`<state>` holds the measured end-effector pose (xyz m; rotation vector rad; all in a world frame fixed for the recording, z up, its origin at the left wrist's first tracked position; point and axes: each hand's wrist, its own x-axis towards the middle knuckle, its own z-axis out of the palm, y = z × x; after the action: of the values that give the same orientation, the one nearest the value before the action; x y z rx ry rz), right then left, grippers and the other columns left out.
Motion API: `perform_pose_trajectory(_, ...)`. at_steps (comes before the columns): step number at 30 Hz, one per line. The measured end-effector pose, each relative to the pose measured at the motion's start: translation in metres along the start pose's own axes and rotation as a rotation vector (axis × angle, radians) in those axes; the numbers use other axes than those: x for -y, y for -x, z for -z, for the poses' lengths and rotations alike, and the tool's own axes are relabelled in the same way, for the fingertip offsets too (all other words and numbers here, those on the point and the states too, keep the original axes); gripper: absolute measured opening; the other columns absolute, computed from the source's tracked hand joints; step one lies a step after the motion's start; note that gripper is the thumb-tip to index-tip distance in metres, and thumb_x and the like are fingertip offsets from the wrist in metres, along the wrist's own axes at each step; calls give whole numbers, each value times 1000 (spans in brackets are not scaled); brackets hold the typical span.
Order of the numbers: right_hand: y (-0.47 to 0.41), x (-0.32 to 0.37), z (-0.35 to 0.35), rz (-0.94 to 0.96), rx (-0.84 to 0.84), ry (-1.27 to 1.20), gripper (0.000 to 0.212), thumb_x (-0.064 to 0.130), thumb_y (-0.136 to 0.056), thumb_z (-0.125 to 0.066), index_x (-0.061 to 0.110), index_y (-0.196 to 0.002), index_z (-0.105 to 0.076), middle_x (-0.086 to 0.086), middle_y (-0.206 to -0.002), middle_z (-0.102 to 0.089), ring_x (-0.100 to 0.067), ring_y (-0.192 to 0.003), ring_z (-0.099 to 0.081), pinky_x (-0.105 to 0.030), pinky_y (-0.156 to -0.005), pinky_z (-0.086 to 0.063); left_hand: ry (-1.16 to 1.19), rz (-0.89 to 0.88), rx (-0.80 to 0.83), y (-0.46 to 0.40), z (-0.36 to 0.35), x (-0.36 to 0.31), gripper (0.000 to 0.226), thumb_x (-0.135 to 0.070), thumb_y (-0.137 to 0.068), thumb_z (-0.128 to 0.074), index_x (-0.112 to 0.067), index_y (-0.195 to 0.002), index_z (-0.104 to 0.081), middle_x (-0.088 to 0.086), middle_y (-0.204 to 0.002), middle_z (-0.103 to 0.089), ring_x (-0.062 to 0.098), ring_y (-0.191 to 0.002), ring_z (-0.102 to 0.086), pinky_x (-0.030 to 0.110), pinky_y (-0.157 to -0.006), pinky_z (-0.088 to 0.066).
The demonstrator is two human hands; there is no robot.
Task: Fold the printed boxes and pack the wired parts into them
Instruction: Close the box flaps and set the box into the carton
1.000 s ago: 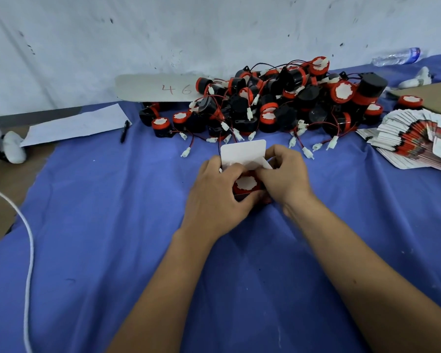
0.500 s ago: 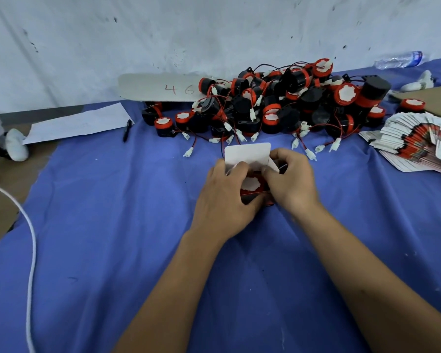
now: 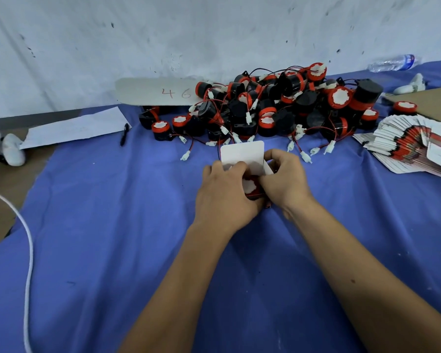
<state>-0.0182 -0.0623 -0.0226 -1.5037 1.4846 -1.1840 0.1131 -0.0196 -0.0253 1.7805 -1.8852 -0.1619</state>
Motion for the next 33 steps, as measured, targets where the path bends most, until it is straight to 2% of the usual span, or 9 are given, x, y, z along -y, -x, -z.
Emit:
perform_pose_trajectory(6,7,-9,14,-20,295,-391,42,15,-71,-59,23,-112,-68,-6,-81,-60,-17,-71,-59,-27,-54,-46,29,-15,22,1,-4,0,58,-63,-77,-75,-44,-128,-53,-1,-122,-40,23,-112,-50,35,-86,-52)
perform_pose_trajectory(10,4,-8,13,-73,262,-518,20,42,-83,-58,33,-94,-72,4,-85,-73,-11,-74,-66,-24,-53,-44,7,-49,-17,5,-7,2,58,-61,-79,-73,-46,-129,-49,0,-122,-38,23,-110,-48,29,-82,-44)
perform_pose_trajectory(14,4,-11,11,-59,230,-512,34,52,-84,-62,26,-103,-70,-5,-96,-75,-17,-81,-71,-28,-59,-50,23,-59,5,5,-6,5,64,-63,-80,-74,-46,-135,-47,0,-124,-38,23,-112,-48,35,-88,-51)
perform_pose_trajectory(21,7,-11,9,-66,193,-534,28,36,-101,-51,14,-102,-68,-5,-84,-67,-17,-73,-59,-23,-52,-42,55,-36,25,4,-5,3,55,-57,-80,-76,-39,-128,-58,-1,-121,-39,22,-115,-47,34,-88,-52)
perform_pose_trajectory(24,8,-12,11,-55,216,-536,16,25,-101,-57,16,-107,-68,-3,-89,-73,-13,-72,-68,-20,-51,-47,127,-76,18,5,-3,7,56,-56,-80,-77,-43,-130,-54,-2,-122,-43,21,-116,-48,37,-93,-52)
perform_pose_trajectory(27,10,-10,12,-37,237,-547,23,30,-90,-68,17,-109,-69,-9,-94,-75,-20,-80,-74,-26,-58,-55,308,-110,35,8,2,16,68,-57,-81,-77,-45,-137,-40,-5,-124,-53,16,-115,-54,38,-91,-53)
perform_pose_trajectory(29,9,-12,12,-28,228,-508,23,28,-89,-72,19,-110,-69,-14,-92,-72,-22,-79,-72,-27,-59,-54,470,-110,25,12,8,21,69,-57,-81,-74,-44,-135,-34,-13,-125,-55,8,-111,-59,29,-87,-55)
perform_pose_trajectory(31,7,-15,11,-7,211,-441,22,24,-92,-74,19,-112,-69,-10,-83,-67,-17,-74,-67,-26,-59,-51,637,-118,6,19,12,24,58,-53,-88,-67,-40,-133,-34,-17,-127,-57,7,-112,-63,25,-87,-56)
perform_pose_trajectory(33,5,-18,9,6,205,-415,25,23,-89,-78,20,-112,-69,-8,-79,-59,-18,-74,-62,-33,-66,-52,816,-76,-22,23,12,27,39,-48,-96,-55,-37,-128,-36,-12,-122,-67,11,-107,-67,22,-85,-55)
